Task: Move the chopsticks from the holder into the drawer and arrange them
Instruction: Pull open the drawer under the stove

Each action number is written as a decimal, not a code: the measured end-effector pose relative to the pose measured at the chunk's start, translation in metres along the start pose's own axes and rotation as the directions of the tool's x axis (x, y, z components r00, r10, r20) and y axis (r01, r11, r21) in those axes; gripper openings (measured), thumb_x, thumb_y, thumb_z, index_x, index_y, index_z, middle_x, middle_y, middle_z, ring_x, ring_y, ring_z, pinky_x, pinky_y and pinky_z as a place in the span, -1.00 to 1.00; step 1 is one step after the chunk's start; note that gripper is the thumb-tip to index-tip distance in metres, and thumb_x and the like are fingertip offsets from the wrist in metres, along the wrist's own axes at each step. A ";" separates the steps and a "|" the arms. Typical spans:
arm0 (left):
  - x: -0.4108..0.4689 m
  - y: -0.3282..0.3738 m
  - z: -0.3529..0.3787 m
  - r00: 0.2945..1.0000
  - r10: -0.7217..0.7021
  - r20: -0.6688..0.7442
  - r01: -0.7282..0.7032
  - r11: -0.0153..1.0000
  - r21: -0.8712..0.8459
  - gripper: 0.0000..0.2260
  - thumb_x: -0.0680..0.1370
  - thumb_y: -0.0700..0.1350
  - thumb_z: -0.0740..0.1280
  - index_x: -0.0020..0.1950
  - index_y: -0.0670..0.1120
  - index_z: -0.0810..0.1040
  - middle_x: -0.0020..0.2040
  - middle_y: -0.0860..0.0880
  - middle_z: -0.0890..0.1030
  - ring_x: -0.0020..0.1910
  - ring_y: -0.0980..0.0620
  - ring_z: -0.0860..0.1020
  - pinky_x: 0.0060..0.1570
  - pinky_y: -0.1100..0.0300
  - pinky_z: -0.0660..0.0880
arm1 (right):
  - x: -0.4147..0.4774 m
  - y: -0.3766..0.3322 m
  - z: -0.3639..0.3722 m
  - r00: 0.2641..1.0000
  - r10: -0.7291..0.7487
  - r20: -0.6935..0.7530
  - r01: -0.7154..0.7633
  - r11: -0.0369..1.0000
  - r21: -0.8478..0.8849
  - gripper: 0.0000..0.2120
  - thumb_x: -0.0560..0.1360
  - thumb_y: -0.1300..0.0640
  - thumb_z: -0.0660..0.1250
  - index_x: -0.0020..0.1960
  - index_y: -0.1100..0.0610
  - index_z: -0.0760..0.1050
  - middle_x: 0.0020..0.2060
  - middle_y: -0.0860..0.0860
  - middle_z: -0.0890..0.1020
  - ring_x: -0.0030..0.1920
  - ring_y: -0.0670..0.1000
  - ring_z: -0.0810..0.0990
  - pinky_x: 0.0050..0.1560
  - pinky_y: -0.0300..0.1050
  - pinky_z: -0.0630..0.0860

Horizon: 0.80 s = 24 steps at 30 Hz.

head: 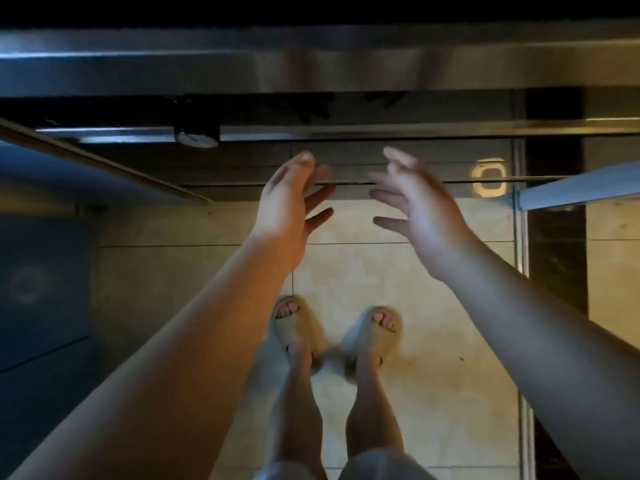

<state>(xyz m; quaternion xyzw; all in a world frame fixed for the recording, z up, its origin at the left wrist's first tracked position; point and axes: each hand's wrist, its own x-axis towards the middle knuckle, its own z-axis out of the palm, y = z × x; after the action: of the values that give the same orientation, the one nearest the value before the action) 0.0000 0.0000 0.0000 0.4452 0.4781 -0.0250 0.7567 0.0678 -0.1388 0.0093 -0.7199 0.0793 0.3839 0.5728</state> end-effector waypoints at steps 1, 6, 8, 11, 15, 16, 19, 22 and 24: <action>0.006 -0.001 0.000 1.000 -0.019 0.019 0.021 0.995 -0.099 -0.68 0.64 0.03 0.22 0.39 0.03 0.44 0.20 -0.01 0.65 0.16 -0.02 0.63 0.17 -0.04 0.52 | 0.005 0.000 0.002 0.999 0.036 0.007 -0.037 0.991 0.129 -0.58 0.60 -0.14 0.13 0.44 -0.14 0.30 0.27 -0.05 0.56 0.26 0.01 0.53 0.26 0.15 0.47; 0.026 0.000 -0.001 0.994 0.015 0.106 0.017 0.956 -0.294 -0.63 0.66 0.05 0.13 0.46 0.03 0.39 0.25 -0.01 0.63 0.20 -0.05 0.62 0.21 -0.03 0.49 | 0.032 0.004 -0.004 0.985 0.104 0.137 -0.161 0.839 0.520 -0.55 0.59 -0.13 0.10 0.43 -0.04 0.34 0.19 0.04 0.64 0.22 0.12 0.59 0.12 0.14 0.52; 0.030 0.003 -0.001 0.992 0.035 0.121 0.006 0.945 -0.326 -0.61 0.67 0.06 0.11 0.48 0.01 0.39 0.27 -0.02 0.62 0.22 -0.06 0.61 0.22 -0.04 0.47 | 0.040 0.004 -0.007 0.985 0.090 0.150 -0.163 0.783 0.600 -0.60 0.59 -0.08 0.07 0.37 0.01 0.38 0.18 0.06 0.65 0.21 0.14 0.60 0.15 0.16 0.52; 0.031 0.008 -0.002 0.992 0.035 0.118 0.016 0.915 -0.403 -0.62 0.67 0.06 0.12 0.44 -0.02 0.43 0.26 -0.04 0.62 0.23 -0.09 0.59 0.23 -0.06 0.45 | 0.049 -0.003 -0.009 0.987 0.080 0.140 -0.155 0.701 0.696 -0.63 0.59 -0.02 0.04 0.30 0.09 0.40 0.20 0.12 0.62 0.19 0.16 0.61 0.18 0.17 0.50; 0.033 0.013 -0.004 0.993 0.052 0.107 0.005 0.879 -0.477 -0.67 0.66 0.02 0.15 0.36 -0.05 0.49 0.21 -0.06 0.65 0.20 -0.09 0.61 0.24 -0.05 0.45 | 0.054 -0.012 -0.015 0.992 0.046 0.119 -0.123 0.595 0.794 -0.56 0.54 0.10 0.10 0.40 0.16 0.33 0.27 0.19 0.54 0.23 0.19 0.57 0.27 0.20 0.44; 0.033 0.013 -0.004 0.993 0.056 0.101 0.000 0.877 -0.481 -0.68 0.65 0.02 0.16 0.35 -0.05 0.50 0.20 -0.06 0.66 0.18 -0.09 0.62 0.24 -0.04 0.46 | 0.054 -0.013 -0.016 0.992 0.030 0.120 -0.116 0.565 0.817 -0.54 0.54 0.13 0.10 0.42 0.16 0.30 0.27 0.20 0.52 0.24 0.20 0.55 0.28 0.20 0.43; 0.034 0.010 -0.002 0.992 0.061 0.107 0.000 0.869 -0.495 -0.66 0.64 0.03 0.18 0.35 -0.08 0.51 0.17 -0.04 0.65 0.12 -0.06 0.62 0.17 -0.01 0.49 | 0.049 -0.011 -0.016 0.992 -0.016 0.123 -0.096 0.523 0.847 -0.56 0.54 0.18 0.08 0.40 0.15 0.30 0.28 0.19 0.51 0.26 0.19 0.53 0.29 0.18 0.43; 0.033 0.008 -0.002 0.991 0.082 0.102 -0.027 0.891 -0.453 -0.62 0.64 0.05 0.18 0.36 -0.12 0.50 -0.07 -0.01 0.62 -0.07 0.00 0.59 0.11 0.03 0.49 | 0.047 -0.009 -0.014 0.992 -0.028 0.119 -0.087 0.522 0.849 -0.71 0.54 0.21 0.06 0.22 0.18 0.38 0.27 0.18 0.51 0.26 0.18 0.52 0.27 0.15 0.45; 0.031 0.007 -0.003 0.991 0.091 0.099 -0.043 0.910 -0.413 -0.59 0.64 0.06 0.17 0.39 -0.13 0.48 -0.22 0.01 0.59 -0.15 0.01 0.54 0.11 0.04 0.48 | 0.045 -0.010 -0.013 0.994 -0.033 0.109 -0.074 0.533 0.843 -0.76 0.55 0.21 0.06 0.16 0.18 0.40 0.21 0.18 0.53 0.22 0.17 0.53 0.25 0.14 0.47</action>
<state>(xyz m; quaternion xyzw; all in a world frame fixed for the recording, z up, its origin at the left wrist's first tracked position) 0.0180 0.0188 -0.0192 0.2906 0.4125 0.0759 0.8600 0.1109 -0.1320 -0.0112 -0.3300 0.2312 0.3439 0.8481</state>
